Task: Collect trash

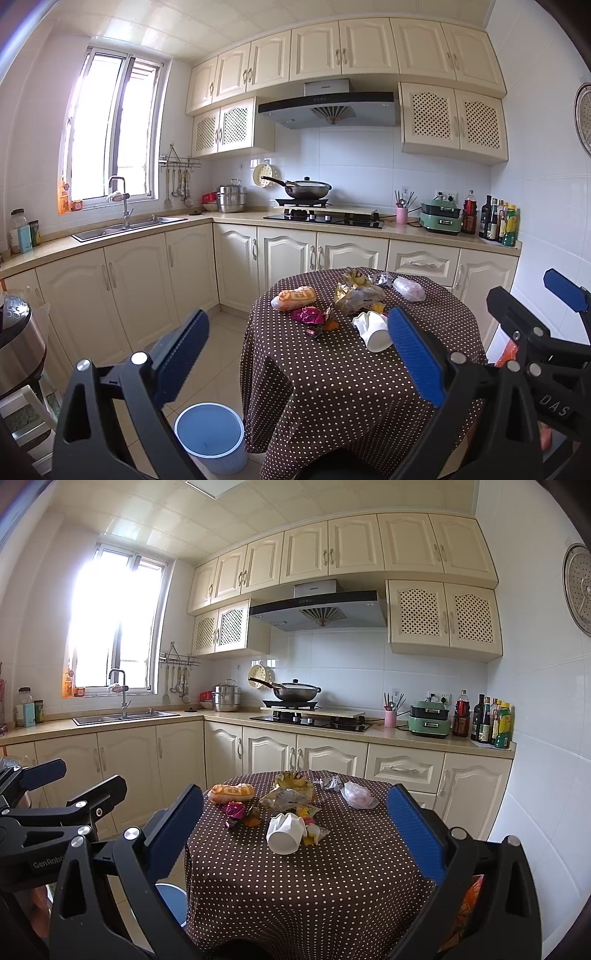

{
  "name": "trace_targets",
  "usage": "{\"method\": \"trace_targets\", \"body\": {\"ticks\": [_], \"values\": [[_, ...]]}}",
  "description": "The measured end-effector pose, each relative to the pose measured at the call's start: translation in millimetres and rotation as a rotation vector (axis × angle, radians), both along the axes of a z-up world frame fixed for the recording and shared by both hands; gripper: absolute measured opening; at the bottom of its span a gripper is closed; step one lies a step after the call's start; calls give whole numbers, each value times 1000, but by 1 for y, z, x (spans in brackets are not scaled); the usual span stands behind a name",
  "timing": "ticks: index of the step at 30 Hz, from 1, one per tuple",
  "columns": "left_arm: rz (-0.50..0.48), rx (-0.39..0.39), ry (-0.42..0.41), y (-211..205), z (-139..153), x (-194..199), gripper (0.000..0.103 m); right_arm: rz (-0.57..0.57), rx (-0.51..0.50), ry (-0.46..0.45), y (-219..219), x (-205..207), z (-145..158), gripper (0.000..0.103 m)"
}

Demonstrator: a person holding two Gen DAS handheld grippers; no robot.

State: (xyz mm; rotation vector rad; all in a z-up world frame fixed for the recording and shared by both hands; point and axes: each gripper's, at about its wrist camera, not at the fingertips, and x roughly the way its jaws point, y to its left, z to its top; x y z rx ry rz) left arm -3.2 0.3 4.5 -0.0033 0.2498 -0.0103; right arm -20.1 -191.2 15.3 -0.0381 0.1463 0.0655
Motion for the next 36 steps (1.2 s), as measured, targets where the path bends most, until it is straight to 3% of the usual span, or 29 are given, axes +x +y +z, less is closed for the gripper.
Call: {"method": "trace_targets", "body": {"ticks": [26, 36], "values": [[-1, 0, 17, 0, -6, 0, 95, 7, 11, 20, -2, 1, -7, 96], [13, 5, 50, 4, -13, 17, 95, 34, 29, 62, -3, 16, -10, 96]]}}
